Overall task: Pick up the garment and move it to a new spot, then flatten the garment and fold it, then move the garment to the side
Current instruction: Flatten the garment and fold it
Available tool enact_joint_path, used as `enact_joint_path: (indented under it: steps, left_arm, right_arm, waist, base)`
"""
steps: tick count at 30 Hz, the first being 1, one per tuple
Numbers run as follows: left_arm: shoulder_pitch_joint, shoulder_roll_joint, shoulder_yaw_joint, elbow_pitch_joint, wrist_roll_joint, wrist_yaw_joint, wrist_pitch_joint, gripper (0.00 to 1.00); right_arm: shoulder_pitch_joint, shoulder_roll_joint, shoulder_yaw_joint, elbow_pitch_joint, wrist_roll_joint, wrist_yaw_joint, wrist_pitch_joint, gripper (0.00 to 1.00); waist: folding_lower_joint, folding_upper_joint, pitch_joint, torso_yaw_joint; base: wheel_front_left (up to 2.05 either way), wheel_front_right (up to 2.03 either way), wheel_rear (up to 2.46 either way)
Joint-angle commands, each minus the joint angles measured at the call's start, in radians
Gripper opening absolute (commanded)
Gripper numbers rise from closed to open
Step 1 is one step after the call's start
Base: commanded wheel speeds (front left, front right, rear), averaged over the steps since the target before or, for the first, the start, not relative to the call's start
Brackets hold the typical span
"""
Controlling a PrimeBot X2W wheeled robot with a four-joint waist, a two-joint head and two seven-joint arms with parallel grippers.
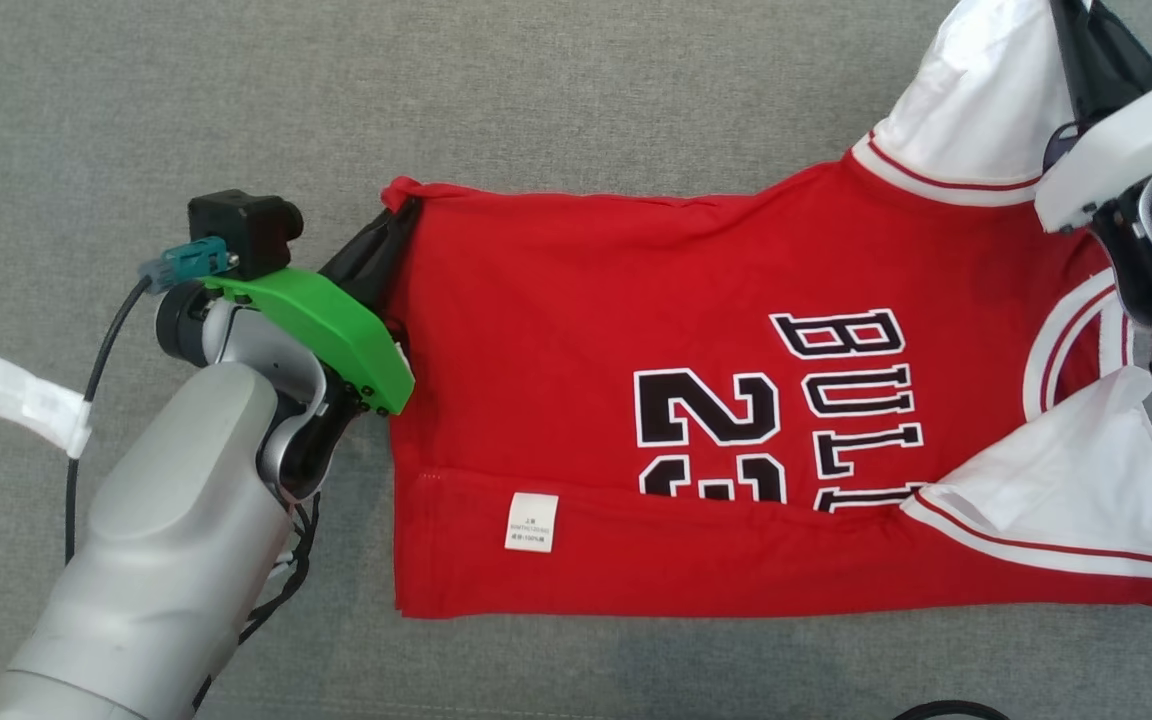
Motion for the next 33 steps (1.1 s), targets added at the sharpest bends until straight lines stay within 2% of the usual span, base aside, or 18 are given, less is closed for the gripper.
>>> enact_joint_path:
  steps: [1,6,9,13,16,19,23,29,30,31,32,33]
  left_arm:
    - [0.014,0.018,0.002,-0.018,0.003,0.002,-0.030,0.00]
    - [0.114,0.063,0.012,-0.115,0.005,0.011,-0.106,0.00]
    - [0.203,0.099,0.022,-0.212,0.010,0.052,-0.134,0.00]
    - [0.357,0.137,0.045,-0.366,-0.013,0.127,-0.155,0.00]
    - [0.455,0.155,0.063,-0.466,-0.038,0.177,-0.162,0.00]
    - [0.530,0.174,0.073,-0.512,-0.040,0.219,-0.163,0.00]
    - [0.573,0.180,0.073,-0.553,-0.053,0.240,-0.162,0.00]
    - [0.618,0.193,0.084,-0.569,-0.067,0.253,-0.164,0.00]
    - [0.628,0.190,0.084,-0.566,-0.070,0.250,-0.167,0.03]
    - [0.635,0.194,0.080,-0.560,-0.059,0.248,-0.169,0.29]
    - [0.636,0.201,0.072,-0.555,-0.035,0.246,-0.173,0.47]
    - [0.644,0.195,0.068,-0.546,-0.030,0.238,-0.178,0.82]
  right_arm:
    - [0.053,-0.015,0.006,-0.047,0.031,-0.001,-0.010,0.00]
    - [0.269,-0.057,0.021,-0.262,0.114,-0.001,-0.008,0.00]
    - [0.411,-0.075,-0.025,-0.387,0.147,-0.001,-0.013,0.00]
    - [0.601,-0.042,-0.117,-0.522,0.148,-0.001,-0.011,0.00]
    - [0.723,0.012,-0.186,-0.600,0.144,-0.001,-0.006,0.00]
    - [0.809,0.076,-0.225,-0.643,0.130,-0.001,0.000,0.00]
    - [0.861,0.129,-0.250,-0.679,0.094,-0.001,0.005,0.00]
    - [0.900,0.159,-0.275,-0.695,0.051,-0.001,0.035,0.00]
    - [0.903,0.155,-0.267,-0.684,0.037,-0.001,0.040,0.00]
    - [0.904,0.153,-0.262,-0.669,0.019,-0.001,0.046,0.35]
    - [0.905,0.146,-0.256,-0.650,-0.010,-0.001,0.049,0.84]
    - [0.908,0.140,-0.246,-0.629,-0.033,-0.001,0.057,1.00]
  waist:
    - [0.0000,0.0000,-0.009,-0.016]
    - [0.0000,0.0000,-0.042,-0.045]
    - [0.0000,0.0000,-0.065,-0.068]
    - [0.0000,0.0000,-0.089,-0.098]
    - [0.0000,0.0000,-0.096,-0.110]
    - [0.0000,0.0000,-0.102,-0.122]
    - [0.0000,0.0000,-0.106,-0.129]
    - [0.0000,0.0000,-0.119,-0.139]
    - [0.0000,0.0000,-0.121,-0.141]
    - [0.0000,0.0000,-0.123,-0.144]
    - [0.0000,0.0000,-0.124,-0.145]
    - [0.0000,0.0000,-0.127,-0.145]
  base:
    - [0.00,0.00,0.00]
    - [0.00,0.00,0.00]
    - [0.00,0.00,0.00]
    - [0.00,0.00,0.00]
    - [0.00,0.00,0.00]
    - [0.00,0.00,0.00]
    - [0.00,0.00,0.00]
    - [0.00,0.00,0.00]
    - [0.00,0.00,0.00]
    - [0.00,0.00,0.00]
    - [0.00,0.00,0.00]
    - [0.00,0.00,0.00]
